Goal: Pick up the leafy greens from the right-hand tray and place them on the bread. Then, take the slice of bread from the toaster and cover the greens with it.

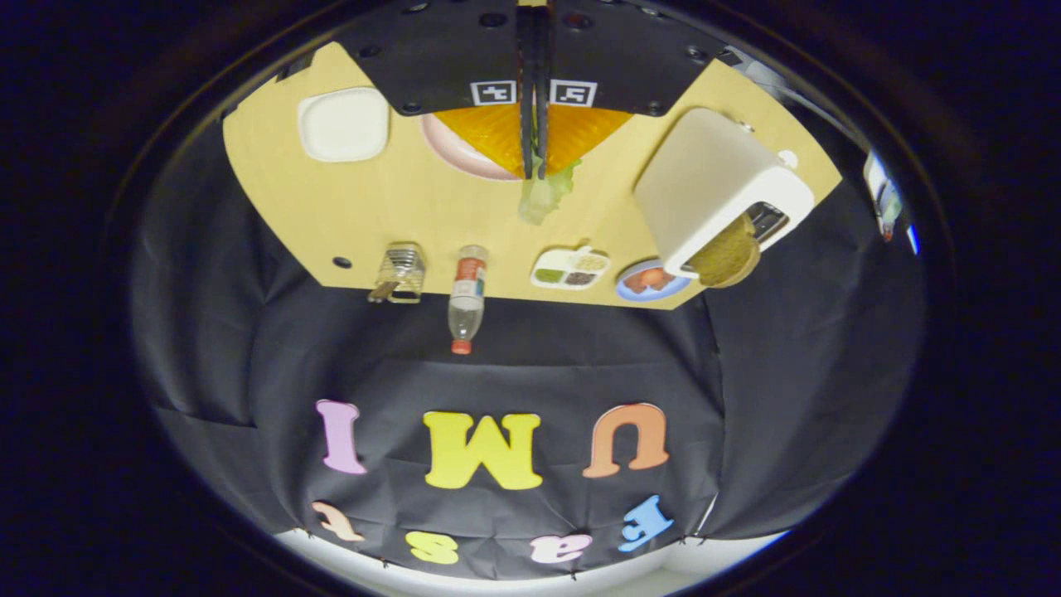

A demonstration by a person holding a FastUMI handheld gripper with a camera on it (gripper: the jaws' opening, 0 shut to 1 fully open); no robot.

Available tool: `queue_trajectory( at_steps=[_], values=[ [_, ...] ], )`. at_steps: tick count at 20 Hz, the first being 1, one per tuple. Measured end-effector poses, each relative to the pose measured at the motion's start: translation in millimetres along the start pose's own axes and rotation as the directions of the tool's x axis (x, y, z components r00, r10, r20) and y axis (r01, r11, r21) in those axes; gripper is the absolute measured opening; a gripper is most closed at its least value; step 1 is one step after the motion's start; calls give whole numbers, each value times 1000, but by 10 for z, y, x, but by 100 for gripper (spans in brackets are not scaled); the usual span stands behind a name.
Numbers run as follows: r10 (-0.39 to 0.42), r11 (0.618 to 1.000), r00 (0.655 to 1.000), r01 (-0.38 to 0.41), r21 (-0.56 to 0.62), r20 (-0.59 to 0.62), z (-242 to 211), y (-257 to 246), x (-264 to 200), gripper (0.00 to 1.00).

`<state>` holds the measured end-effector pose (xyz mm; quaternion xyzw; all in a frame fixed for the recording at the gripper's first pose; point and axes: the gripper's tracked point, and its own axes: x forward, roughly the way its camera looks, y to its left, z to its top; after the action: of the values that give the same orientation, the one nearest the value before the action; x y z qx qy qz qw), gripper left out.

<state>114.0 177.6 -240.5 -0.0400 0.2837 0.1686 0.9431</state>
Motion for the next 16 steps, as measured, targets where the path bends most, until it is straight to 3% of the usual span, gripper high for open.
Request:
queue_trajectory(
  at_steps=[3, 9, 16],
  values=[
    [23, 1000, 1000, -23, -11, -20, -182, 156, 212, 0],
    [-96, 995, 990, 99, 24, -101, -561, -417, 759, 0],
    [-101, 992, 985, 111, 63, -143, -757, -649, 987, 0]
  ],
)
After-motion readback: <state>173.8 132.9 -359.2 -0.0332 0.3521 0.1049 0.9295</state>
